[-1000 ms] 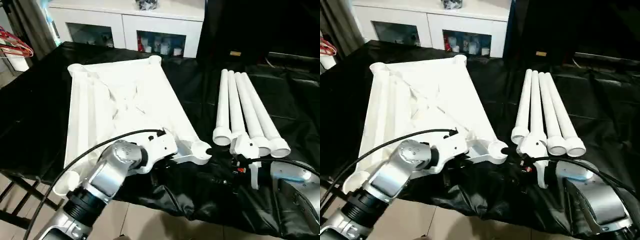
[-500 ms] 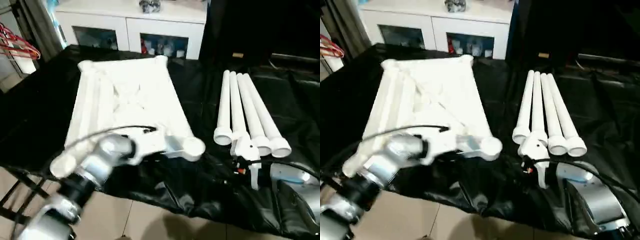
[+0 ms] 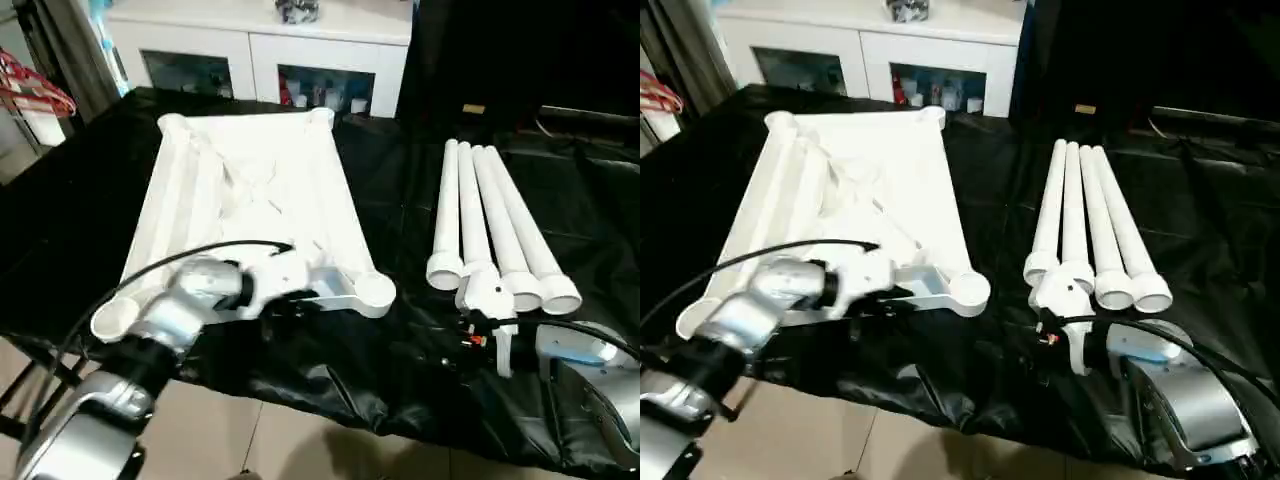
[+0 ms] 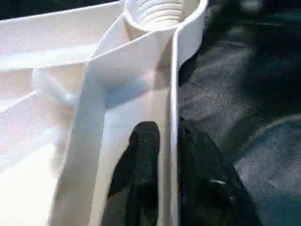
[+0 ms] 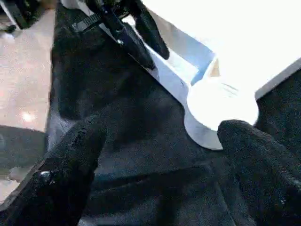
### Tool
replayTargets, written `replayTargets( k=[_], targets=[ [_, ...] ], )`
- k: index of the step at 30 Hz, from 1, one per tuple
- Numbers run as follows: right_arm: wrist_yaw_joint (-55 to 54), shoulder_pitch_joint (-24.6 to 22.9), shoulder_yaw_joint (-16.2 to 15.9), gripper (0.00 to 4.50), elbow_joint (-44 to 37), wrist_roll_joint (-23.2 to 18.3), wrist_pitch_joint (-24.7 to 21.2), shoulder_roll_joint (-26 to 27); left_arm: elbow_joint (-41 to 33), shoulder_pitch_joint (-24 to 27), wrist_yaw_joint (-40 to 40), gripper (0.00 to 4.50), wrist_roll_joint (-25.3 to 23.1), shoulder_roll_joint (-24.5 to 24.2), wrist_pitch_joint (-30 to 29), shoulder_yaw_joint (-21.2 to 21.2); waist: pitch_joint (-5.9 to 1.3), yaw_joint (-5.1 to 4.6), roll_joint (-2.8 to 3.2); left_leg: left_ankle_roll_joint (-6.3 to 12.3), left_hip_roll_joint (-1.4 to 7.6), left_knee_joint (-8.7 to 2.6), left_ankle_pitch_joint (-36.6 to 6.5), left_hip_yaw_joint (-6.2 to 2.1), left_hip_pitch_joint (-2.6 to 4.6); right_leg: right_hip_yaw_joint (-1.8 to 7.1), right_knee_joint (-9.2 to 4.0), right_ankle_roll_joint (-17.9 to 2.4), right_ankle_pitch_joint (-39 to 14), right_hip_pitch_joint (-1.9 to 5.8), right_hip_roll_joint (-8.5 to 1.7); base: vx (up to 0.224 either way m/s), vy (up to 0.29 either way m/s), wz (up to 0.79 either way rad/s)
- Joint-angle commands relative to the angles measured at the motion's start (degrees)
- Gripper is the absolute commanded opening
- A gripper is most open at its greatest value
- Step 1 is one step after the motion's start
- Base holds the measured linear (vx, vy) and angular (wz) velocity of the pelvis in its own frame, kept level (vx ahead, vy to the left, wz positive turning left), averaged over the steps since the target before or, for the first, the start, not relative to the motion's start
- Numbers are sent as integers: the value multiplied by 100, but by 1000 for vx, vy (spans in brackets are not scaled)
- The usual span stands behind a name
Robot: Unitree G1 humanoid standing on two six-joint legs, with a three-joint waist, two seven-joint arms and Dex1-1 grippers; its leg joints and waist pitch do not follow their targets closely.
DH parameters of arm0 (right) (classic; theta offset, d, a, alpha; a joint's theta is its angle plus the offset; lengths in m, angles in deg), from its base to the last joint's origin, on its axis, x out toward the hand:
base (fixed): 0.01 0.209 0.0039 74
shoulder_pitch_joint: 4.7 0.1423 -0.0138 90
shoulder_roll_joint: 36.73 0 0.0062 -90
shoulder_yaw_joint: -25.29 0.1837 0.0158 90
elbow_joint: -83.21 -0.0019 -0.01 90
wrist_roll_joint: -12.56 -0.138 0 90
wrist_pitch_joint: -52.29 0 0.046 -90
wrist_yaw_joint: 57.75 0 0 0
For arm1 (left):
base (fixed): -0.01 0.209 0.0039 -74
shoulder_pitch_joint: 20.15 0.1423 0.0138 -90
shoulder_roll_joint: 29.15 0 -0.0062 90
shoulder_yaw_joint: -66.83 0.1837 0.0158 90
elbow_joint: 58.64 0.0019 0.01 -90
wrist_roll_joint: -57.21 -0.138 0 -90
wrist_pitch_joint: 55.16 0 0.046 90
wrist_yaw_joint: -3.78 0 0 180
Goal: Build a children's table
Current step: Move table base
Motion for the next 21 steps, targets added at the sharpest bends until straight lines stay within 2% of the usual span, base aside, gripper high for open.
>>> replayTargets(
  k=[1,2,3,4,6,7,8,9,10,11,12,13,14,15,16,18,20,21],
  targets=[
    [-89,98,166,427,-237,-191,-252,39,-526,132,172,127,263,-202,-259,-207,-314,24,-48,357,445,-443,-294,-187,-19,307,-422,-1182,-783,312,-675,0,0,0],
    [-150,139,203,427,-277,-229,-323,73,-717,222,201,127,336,-285,-367,-275,-316,27,-39,342,455,-447,-279,-189,-14,309,-401,-1215,-701,317,-684,0,0,0],
    [-242,201,243,427,-308,-250,-373,132,-944,322,234,148,453,-357,-515,-376,-305,9,-50,353,448,-455,-228,-182,-22,297,-388,-1255,-582,306,-665,0,0,0],
    [-242,201,243,427,-308,-250,-373,132,-944,322,234,148,453,-357,-515,-376,-306,8,-42,342,448,-452,-265,-178,-2,295,-392,-1267,-613,296,-667,0,0,0],
    [-704,565,323,427,-117,-186,-556,468,-1370,472,75,164,657,-432,-789,-685,-289,-8,-81,309,437,-460,-305,-164,-10,303,-413,-1285,-758,302,-672,0,0,0],
    [-777,613,334,439,-74,-166,-578,516,-1399,478,44,169,669,-428,-814,-716,-286,-14,-62,254,437,-463,-319,-173,-1,297,-397,-1292,-850,294,-674,0,0,0],
    [-1283,958,404,445,248,-22,-733,849,-1581,511,-193,177,743,-387,-985,-923,-278,-8,-65,215,425,-462,-376,-163,8,301,-430,-1224,-1080,282,-667,0,0,0],
    [-1480,1098,431,450,389,36,-793,978,-1643,516,-301,187,765,-359,-1048,-1001,-273,-68,-90,116,401,-471,-364,-166,-8,296,-417,-1264,-1195,272,-661,0,0,0],
    [-1922,1425,478,450,779,141,-944,1256,-1771,501,-546,191,847,-250,-1251,-1159,-274,-36,-89,22,408,-462,-416,-150,31,303,-451,-1185,-1395,266,-661,0,0,0],
    [-2117,1563,489,450,958,212,-985,1367,-1808,490,-654,199,875,-201,-1320,-1224,-274,-32,-78,13,397,-452,-401,-139,52,316,-448,-1196,-1358,242,-651,0,0,0],
    [-2879,2168,522,450,1841,561,-959,1710,-2101,542,-874,211,994,-95,-1662,-1310,-279,-70,-84,-78,385,-461,-333,-138,42,307,-419,-1259,-1244,244,-633,0,0,0],
    [-3048,2312,555,450,2073,610,-917,1778,-2189,580,-906,211,1006,-77,-1726,-1309,-281,-95,-92,-128,373,-467,-302,-146,25,298,-407,-1292,-1228,244,-635,0,0,0],
    [-3219,2458,589,450,2306,660,-873,1846,-2278,619,-939,221,1017,-58,-1790,-1307,-293,-79,-100,-172,369,-462,-234,-140,24,309,-413,-1245,-1163,272,-643,0,0,0],
    [-3556,2769,686,450,2831,726,-717,1955,-2523,747,-987,226,1059,-3,-1938,-1286,-301,-69,-81,-167,385,-449,-173,-114,51,326,-386,-1277,-884,249,-629,0,0,0],
    [-3694,2930,750,450,3107,727,-659,2002,-2647,814,-1010,228,1106,34,-2023,-1288,-310,-70,-63,-159,380,-451,-81,-115,24,317,-346,-1321,-598,275,-619,0,0,0],
    [-3956,3335,822,450,3833,789,-378,2070,-2902,952,-978,240,1201,61,-2158,-1247,-328,-46,-69,-97,364,-439,103,-97,13,310,-299,-1357,-104,290,-592,0,0,0],
    [-4049,3509,878,450,4138,818,-272,2112,-3021,1003,-953,262,1234,55,-2226,-1222,-351,-41,-71,-45,361,-425,239,-98,-1,300,-251,-1398,251,314,-593,0,0,0],
    [-4214,3883,1005,450,4758,818,-142,2156,-3284,1040,-888,272,1333,23,-2440,-1158,-369,-48,-128,-4,372,-420,274,-94,5,297,-213,-1465,375,319,-621,0,0,0]
  ],
)
